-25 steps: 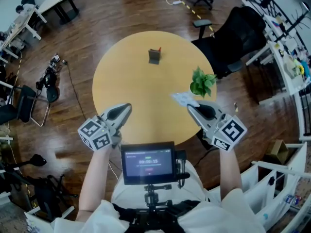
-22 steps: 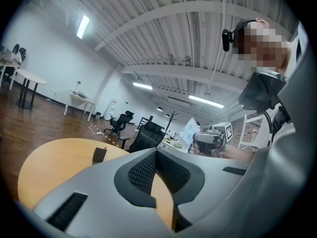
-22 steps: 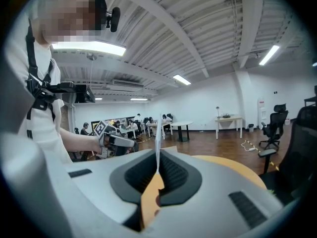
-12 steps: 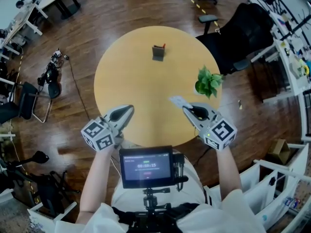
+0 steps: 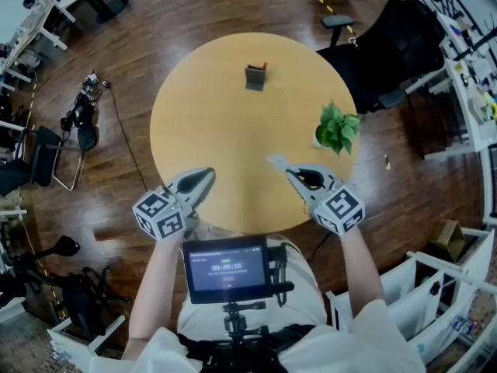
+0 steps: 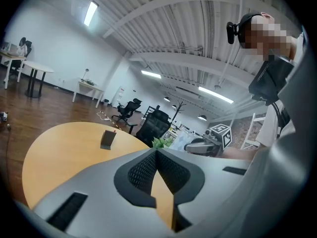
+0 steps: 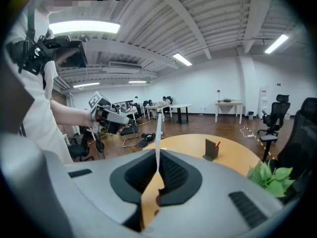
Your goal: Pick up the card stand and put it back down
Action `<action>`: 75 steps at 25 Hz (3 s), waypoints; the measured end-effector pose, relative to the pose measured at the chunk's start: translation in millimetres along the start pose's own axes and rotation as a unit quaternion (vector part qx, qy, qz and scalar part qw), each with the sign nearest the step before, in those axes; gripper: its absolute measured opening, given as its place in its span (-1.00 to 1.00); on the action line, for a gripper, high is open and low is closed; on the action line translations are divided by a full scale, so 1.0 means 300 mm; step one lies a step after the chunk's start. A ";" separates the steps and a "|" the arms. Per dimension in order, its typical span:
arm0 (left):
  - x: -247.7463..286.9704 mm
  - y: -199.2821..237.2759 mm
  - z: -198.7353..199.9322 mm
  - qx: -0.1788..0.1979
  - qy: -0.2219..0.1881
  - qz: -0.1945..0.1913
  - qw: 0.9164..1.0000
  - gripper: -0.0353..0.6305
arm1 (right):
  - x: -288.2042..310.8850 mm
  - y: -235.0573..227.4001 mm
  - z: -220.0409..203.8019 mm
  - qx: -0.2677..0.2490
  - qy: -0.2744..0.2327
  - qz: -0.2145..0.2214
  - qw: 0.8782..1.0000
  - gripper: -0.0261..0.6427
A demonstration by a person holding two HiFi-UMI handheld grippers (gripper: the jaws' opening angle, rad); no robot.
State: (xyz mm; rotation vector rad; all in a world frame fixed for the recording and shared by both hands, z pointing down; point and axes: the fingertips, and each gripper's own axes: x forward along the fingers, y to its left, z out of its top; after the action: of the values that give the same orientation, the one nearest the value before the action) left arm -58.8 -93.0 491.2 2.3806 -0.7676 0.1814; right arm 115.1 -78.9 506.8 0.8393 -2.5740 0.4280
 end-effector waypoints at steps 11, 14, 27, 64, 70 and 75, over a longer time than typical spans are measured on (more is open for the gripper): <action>-0.013 0.030 -0.061 -0.020 0.020 0.014 0.999 -0.91 | 0.098 -0.021 -0.107 0.003 0.020 0.010 1.000 -0.85; -0.022 0.034 -0.088 -0.022 0.026 0.018 0.999 -0.91 | 0.118 -0.017 -0.141 0.009 0.024 0.011 1.000 -0.85; -0.034 0.065 -0.152 -0.010 0.044 0.045 0.998 -0.90 | 0.185 -0.018 -0.274 0.035 0.037 0.026 0.998 -0.85; -0.021 0.280 -0.296 -0.025 0.066 0.112 0.991 -0.91 | 0.462 -0.045 -0.691 0.046 0.123 0.054 0.990 -0.84; -0.031 0.302 -0.291 -0.023 0.069 0.117 0.991 -0.91 | 0.489 -0.057 -0.736 0.049 0.138 0.050 0.988 -0.84; -0.023 0.312 -0.282 -0.023 0.071 0.117 0.990 -0.91 | 0.510 -0.068 -0.771 0.051 0.146 0.049 0.987 -0.84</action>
State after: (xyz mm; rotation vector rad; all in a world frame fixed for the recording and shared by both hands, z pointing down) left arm -112.7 -98.3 605.4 2.2045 -0.9695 0.4200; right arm 77.9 -77.0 782.4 0.6323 -2.3426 0.6660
